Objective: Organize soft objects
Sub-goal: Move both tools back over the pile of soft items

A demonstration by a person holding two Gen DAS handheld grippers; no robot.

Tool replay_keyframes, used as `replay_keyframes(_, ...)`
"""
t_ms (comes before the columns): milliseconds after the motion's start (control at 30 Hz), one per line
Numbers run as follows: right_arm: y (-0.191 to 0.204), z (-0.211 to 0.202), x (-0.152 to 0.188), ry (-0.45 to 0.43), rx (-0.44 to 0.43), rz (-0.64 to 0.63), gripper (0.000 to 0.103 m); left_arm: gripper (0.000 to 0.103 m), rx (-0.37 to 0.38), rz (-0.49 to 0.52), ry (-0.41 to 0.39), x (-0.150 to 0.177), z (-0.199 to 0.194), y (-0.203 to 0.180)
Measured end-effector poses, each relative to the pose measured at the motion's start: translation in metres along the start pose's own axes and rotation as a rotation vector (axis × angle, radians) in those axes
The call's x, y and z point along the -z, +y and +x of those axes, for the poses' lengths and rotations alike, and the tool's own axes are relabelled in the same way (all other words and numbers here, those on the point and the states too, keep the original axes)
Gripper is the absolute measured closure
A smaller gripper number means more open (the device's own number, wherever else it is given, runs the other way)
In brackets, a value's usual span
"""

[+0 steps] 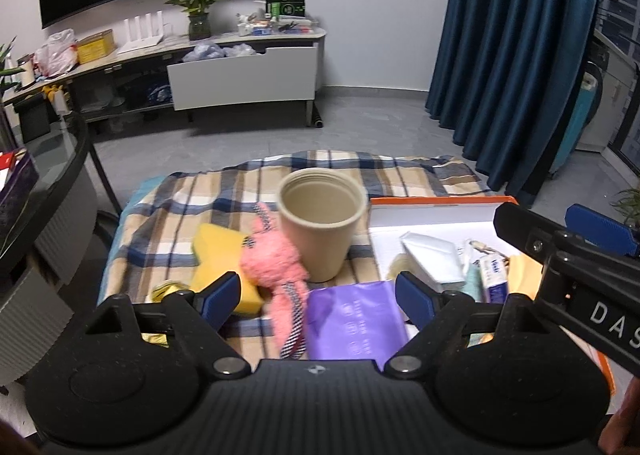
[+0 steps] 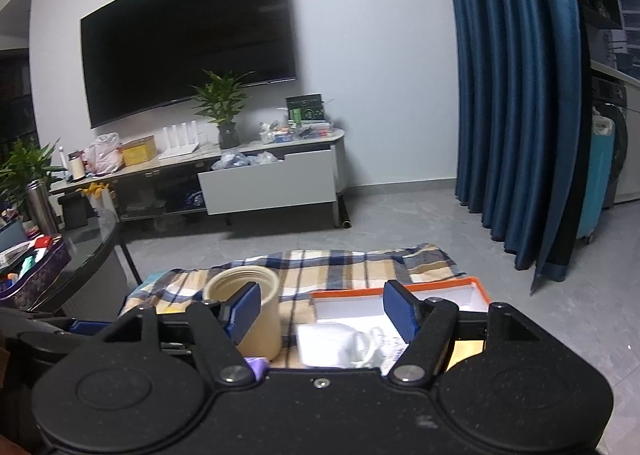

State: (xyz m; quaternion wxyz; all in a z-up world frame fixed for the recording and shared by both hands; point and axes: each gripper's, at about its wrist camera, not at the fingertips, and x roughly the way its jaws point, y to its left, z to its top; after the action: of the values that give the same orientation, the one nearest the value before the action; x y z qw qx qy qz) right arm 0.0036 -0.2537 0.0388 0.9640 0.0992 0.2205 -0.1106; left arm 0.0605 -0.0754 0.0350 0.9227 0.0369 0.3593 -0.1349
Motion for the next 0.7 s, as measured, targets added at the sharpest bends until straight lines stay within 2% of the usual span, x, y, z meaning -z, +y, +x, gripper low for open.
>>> replay_keyframes(533, 0.050, 0.010, 0.010, 0.056, -0.105, -0.054, 0.023, 0.017, -0.059, -0.055, 0.009, 0.018, -0.008, 0.046)
replay_keyframes(700, 0.061, 0.013, 0.013, 0.067, -0.144, -0.074, 0.023, 0.017, -0.049, -0.074, 0.005, 0.025, -0.011, 0.062)
